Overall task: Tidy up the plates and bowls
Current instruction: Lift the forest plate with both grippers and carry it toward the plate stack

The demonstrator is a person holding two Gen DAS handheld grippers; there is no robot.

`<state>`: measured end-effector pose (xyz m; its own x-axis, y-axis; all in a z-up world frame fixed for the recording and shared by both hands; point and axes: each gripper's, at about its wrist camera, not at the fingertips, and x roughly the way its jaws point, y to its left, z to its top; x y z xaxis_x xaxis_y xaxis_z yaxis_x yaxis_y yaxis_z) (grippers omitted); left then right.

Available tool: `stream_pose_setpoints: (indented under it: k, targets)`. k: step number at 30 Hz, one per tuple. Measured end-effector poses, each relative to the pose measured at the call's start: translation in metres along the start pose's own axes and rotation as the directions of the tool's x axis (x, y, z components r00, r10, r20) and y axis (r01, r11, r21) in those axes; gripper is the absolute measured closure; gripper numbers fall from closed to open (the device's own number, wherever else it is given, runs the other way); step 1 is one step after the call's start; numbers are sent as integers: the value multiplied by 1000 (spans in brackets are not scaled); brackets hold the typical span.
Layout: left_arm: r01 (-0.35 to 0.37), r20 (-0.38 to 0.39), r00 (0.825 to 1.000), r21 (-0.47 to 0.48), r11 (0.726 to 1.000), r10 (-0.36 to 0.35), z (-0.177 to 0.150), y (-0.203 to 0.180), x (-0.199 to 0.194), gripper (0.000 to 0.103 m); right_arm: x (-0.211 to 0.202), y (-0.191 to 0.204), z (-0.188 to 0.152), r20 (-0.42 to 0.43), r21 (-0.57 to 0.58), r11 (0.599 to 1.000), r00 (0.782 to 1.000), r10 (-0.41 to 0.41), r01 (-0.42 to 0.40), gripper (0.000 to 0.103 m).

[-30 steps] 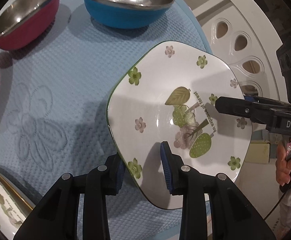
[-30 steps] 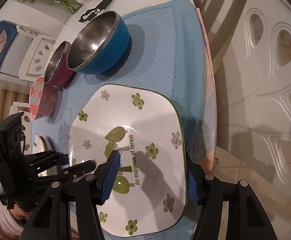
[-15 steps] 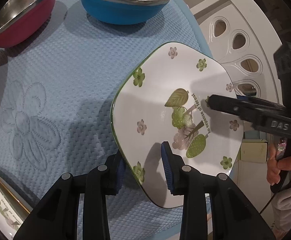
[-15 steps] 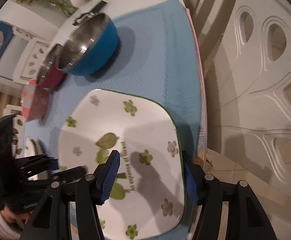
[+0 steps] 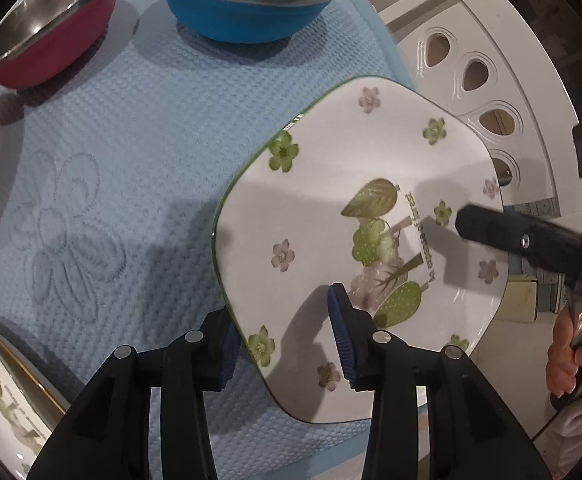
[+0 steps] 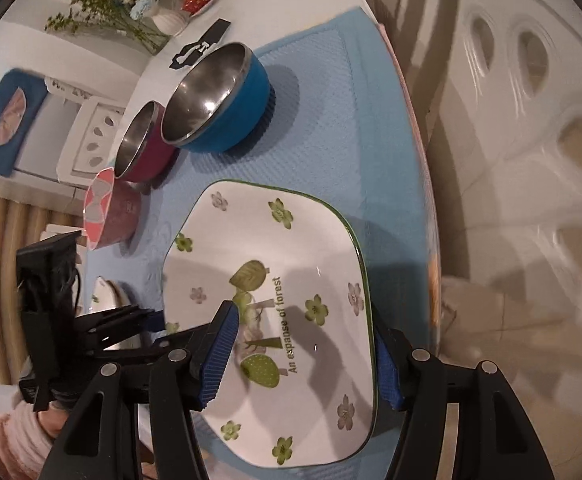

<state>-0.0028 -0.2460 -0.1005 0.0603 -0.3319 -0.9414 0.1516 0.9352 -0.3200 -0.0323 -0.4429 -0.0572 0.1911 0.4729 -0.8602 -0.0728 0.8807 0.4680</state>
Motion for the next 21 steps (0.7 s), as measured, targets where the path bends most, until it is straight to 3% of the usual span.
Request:
stream_pose_setpoints:
  k: [4, 9, 21]
  targets:
    - [39, -2, 999, -11, 999, -39, -8, 5, -4, 67, 4, -5, -19, -13, 39, 999, 1000, 8, -7, 42]
    - [15, -2, 1000, -10, 1000, -15, -14, 10, -12, 67, 11, -4, -31, -24, 85, 996, 999, 32, -30, 42]
    - [-7, 51, 999, -52, 999, 9, -25, 30, -47, 67, 8, 33, -28, -14, 34, 998, 998, 54, -54, 42]
